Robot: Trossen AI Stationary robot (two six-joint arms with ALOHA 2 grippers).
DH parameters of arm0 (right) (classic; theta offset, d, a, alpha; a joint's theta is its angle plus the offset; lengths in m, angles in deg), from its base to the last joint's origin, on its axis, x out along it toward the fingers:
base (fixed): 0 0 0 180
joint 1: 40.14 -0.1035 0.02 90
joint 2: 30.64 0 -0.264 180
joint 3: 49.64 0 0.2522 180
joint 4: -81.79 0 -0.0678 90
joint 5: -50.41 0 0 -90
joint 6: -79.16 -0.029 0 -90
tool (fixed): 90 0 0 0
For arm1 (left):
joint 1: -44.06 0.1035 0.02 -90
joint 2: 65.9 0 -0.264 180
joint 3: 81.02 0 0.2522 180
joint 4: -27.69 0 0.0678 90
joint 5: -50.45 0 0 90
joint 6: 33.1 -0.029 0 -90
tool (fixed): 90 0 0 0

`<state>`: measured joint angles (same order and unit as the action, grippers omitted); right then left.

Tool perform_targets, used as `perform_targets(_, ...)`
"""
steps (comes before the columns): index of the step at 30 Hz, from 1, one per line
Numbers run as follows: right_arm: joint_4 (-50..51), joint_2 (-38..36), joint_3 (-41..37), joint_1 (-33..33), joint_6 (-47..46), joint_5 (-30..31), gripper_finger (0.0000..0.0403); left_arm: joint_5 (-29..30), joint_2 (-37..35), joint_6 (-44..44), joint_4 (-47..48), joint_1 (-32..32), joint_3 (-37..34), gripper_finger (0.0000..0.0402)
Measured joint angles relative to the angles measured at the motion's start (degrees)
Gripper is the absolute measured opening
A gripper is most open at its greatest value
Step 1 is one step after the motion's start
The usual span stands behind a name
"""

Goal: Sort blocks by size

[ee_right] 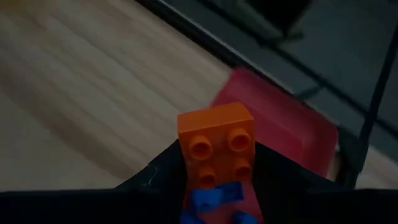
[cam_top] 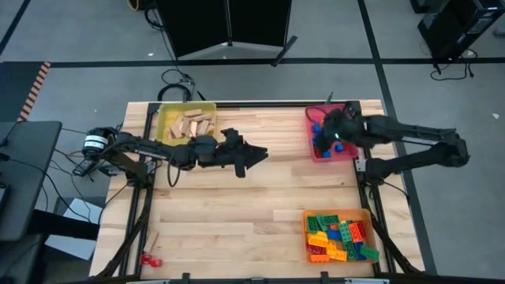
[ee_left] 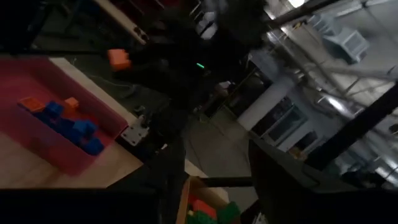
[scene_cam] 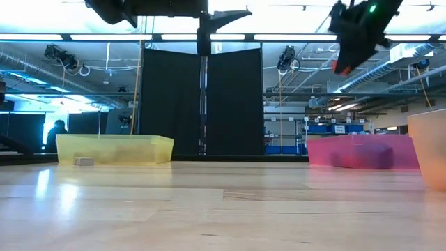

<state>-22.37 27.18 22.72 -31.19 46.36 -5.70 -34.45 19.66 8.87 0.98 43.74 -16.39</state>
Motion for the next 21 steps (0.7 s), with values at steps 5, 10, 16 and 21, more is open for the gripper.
perform_targets(5, -4.41, 2.31, -4.04, 15.21, 5.87, -8.78, 0.0162, 2.68, 0.00, -3.24, 0.13, -2.73, 0.00, 0.0158)
perform_targets(10, -12.09, 5.40, -10.84, 30.30, 10.79, -20.13, 0.0162, 2.78, 0.00, -4.28, 0.21, -6.16, 0.00, 0.0133)
perform_targets(16, -15.53, 9.84, -13.08, 41.28, 13.80, -23.19, 0.0183, 5.18, -0.53, -4.45, 5.45, -9.37, 0.00, 0.0104)
perform_targets(21, -15.57, 12.36, -13.08, 44.43, 15.20, -26.15, 0.0227, 5.84, -1.87, -3.79, 11.34, -10.31, 0.02, 0.0077)
